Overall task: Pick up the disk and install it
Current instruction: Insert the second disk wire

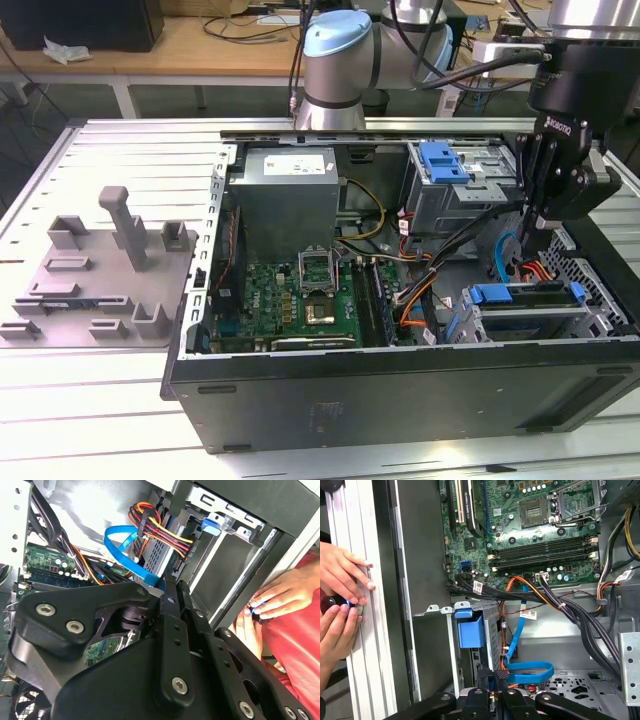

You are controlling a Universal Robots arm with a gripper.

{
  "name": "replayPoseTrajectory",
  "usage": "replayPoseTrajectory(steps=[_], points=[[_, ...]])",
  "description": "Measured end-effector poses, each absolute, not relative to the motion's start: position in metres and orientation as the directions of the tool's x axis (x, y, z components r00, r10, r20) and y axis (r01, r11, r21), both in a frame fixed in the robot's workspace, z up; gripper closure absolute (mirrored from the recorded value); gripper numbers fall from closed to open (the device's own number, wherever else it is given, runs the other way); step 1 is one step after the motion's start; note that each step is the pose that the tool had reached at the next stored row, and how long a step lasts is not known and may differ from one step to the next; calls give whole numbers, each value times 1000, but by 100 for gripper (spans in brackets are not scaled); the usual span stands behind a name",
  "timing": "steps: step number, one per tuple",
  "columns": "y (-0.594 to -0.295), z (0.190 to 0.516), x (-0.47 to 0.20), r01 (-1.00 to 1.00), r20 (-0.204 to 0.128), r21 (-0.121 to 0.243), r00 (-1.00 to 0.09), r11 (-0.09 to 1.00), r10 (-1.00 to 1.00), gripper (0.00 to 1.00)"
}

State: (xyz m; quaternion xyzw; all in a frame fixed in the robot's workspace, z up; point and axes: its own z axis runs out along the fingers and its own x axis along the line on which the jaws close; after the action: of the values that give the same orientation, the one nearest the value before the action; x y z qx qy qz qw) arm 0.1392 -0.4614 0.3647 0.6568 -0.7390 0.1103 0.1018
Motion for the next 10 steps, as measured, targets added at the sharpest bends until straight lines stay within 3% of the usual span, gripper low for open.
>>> replayPoseTrajectory(steps=[7,10], points=[[-470,365,139,-993,261,-25,-117,114,-958,84],[-476,365,139,-993,230,-22,-117,115,-966,84]])
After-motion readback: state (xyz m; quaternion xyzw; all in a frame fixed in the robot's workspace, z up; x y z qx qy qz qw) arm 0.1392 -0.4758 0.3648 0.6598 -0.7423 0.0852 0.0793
